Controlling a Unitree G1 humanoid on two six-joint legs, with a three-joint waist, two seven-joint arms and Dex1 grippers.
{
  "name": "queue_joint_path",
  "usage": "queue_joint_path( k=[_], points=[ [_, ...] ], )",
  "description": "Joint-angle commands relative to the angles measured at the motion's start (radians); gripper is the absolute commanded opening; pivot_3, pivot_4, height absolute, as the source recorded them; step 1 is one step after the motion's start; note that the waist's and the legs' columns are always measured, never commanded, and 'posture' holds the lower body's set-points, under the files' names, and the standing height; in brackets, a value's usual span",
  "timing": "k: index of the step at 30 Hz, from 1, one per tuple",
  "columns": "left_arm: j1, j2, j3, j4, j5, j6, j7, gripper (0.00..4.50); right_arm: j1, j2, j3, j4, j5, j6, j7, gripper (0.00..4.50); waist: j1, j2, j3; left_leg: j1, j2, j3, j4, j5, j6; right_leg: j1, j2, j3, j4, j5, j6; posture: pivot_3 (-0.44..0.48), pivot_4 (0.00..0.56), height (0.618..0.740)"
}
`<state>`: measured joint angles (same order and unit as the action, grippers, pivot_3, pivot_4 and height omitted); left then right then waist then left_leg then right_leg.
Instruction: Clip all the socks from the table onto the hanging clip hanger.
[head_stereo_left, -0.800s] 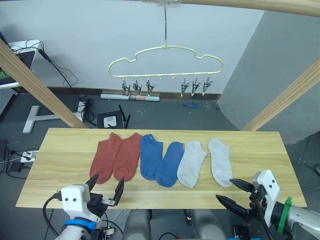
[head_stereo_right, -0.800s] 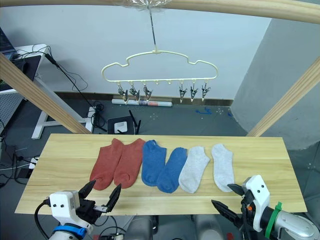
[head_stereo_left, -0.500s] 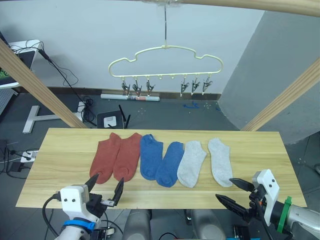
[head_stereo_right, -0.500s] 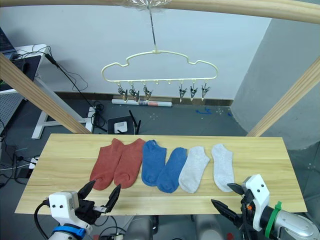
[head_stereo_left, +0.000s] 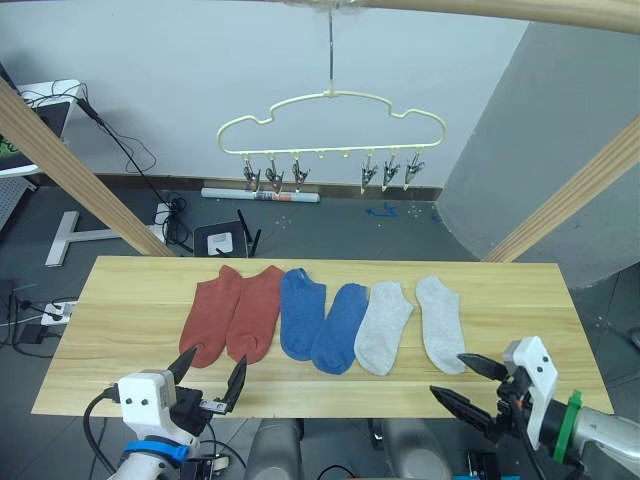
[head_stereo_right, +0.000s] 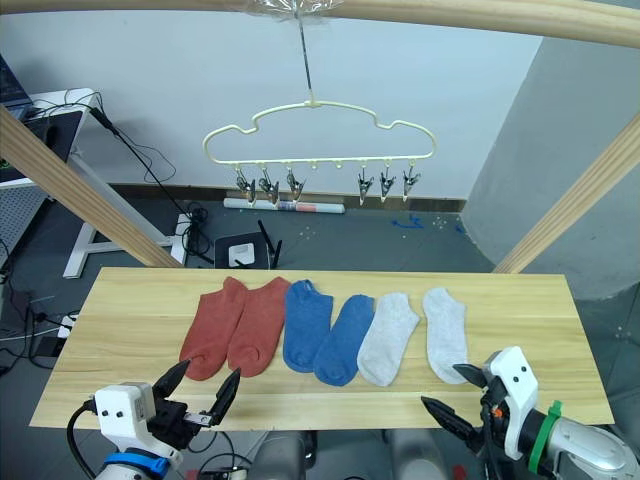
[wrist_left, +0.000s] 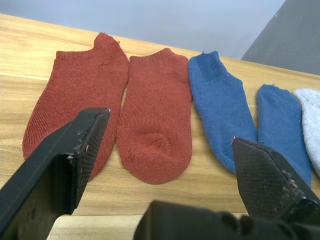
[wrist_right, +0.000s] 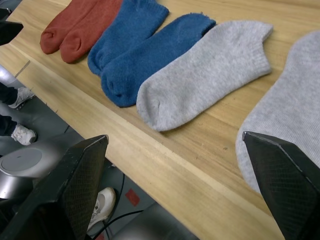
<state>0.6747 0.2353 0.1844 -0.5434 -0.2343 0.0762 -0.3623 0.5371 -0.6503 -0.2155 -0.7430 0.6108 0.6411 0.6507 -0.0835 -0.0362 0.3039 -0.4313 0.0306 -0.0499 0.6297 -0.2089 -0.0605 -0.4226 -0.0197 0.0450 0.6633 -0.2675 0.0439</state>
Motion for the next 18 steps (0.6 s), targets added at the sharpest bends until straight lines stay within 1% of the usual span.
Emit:
queue_joint_path(
  k=[1, 3, 5, 7, 9, 10, 12, 15, 16, 18],
  points=[
    [-0.001, 0.006, 0.014, -0.008, 0.007, -0.022, 0.003, 4.48, -0.001, -0.009, -0.005, -0.032, 0.01, -0.013, 0.013, 4.5, 0.0, 0.0, 0.0, 0.0, 0.0, 0.0, 0.0, 0.0, 0.0, 0.0, 0.0, 0.0, 0.0, 0.0, 0.0, -0.154, 0.307, 0.74],
    [-0.02, 0.012, 0.02, -0.014, -0.004, 0.001, 0.007, 4.48, -0.023, -0.01, -0.006, -0.04, 0.021, -0.003, 0.005, 4.5, 0.0, 0.0, 0.0, 0.0, 0.0, 0.0, 0.0, 0.0, 0.0, 0.0, 0.0, 0.0, 0.0, 0.0, 0.0, -0.155, 0.31, 0.74],
    [-0.064, 0.011, 0.037, -0.047, -0.04, 0.065, 0.034, 4.48, -0.068, -0.024, -0.01, -0.06, 0.046, 0.016, 0.005, 4.5, 0.0, 0.0, 0.0, 0.0, 0.0, 0.0, 0.0, 0.0, 0.0, 0.0, 0.0, 0.0, 0.001, 0.0, 0.0, -0.154, 0.312, 0.74],
    [-0.133, 0.023, 0.046, -0.093, -0.051, 0.146, 0.07, 4.48, -0.128, -0.043, -0.013, -0.075, 0.068, 0.035, 0.004, 4.5, 0.0, 0.0, 0.0, 0.001, 0.0, 0.0, 0.001, 0.0, 0.0, 0.001, 0.0, 0.0, 0.002, 0.001, 0.001, -0.152, 0.312, 0.74],
    [-0.242, 0.042, 0.049, -0.126, -0.022, 0.225, 0.125, 4.48, -0.213, -0.045, -0.013, -0.075, 0.098, 0.056, -0.02, 4.5, 0.0, 0.0, 0.0, 0.001, 0.0, -0.001, 0.002, 0.0, 0.0, 0.002, 0.001, 0.0, 0.002, 0.001, 0.002, -0.152, 0.312, 0.74],
    [-0.28, 0.05, 0.048, -0.136, -0.015, 0.259, 0.143, 4.48, -0.244, -0.044, -0.013, -0.074, 0.11, 0.065, -0.03, 4.5, 0.001, 0.0, 0.0, 0.002, 0.0, -0.001, 0.002, 0.001, 0.001, 0.002, 0.001, 0.0, 0.002, 0.003, 0.005, -0.152, 0.312, 0.74],
    [-0.314, 0.058, 0.047, -0.151, -0.012, 0.306, 0.16, 4.48, -0.273, -0.044, -0.014, -0.073, 0.124, 0.079, -0.042, 4.5, 0.0, 0.0, 0.0, 0.002, 0.0, -0.001, 0.003, 0.001, 0.001, 0.003, 0.001, 0.0, 0.003, 0.006, 0.009, -0.152, 0.312, 0.74],
    [-0.434, 0.098, 0.052, -0.169, -0.085, 0.39, 0.131, 4.48, -0.375, -0.05, -0.015, -0.07, 0.164, 0.102, -0.062, 4.5, 0.0, 0.0, 0.0, 0.001, 0.0, 0.0, 0.003, 0.001, 0.001, 0.002, 0.001, 0.001, 0.002, 0.007, 0.009, -0.15, 0.311, 0.74],
    [-0.48, 0.093, 0.055, -0.169, -0.089, 0.411, 0.153, 4.48, -0.408, -0.053, -0.011, -0.068, 0.174, 0.11, -0.065, 4.5, 0.0, 0.0, 0.0, 0.0, 0.0, 0.0, 0.003, 0.001, 0.001, 0.002, 0.001, 0.001, 0.002, 0.007, 0.009, -0.15, 0.311, 0.74],
    [-0.532, 0.075, 0.061, -0.168, -0.1, 0.436, 0.183, 4.48, -0.452, -0.053, 0.0, -0.065, 0.183, 0.124, -0.076, 4.5, 0.0, 0.0, 0.0, 0.001, 0.0, -0.001, 0.003, 0.001, 0.001, 0.002, 0.001, 0.0, 0.002, 0.007, 0.009, -0.145, 0.31, 0.74]
  ],
)
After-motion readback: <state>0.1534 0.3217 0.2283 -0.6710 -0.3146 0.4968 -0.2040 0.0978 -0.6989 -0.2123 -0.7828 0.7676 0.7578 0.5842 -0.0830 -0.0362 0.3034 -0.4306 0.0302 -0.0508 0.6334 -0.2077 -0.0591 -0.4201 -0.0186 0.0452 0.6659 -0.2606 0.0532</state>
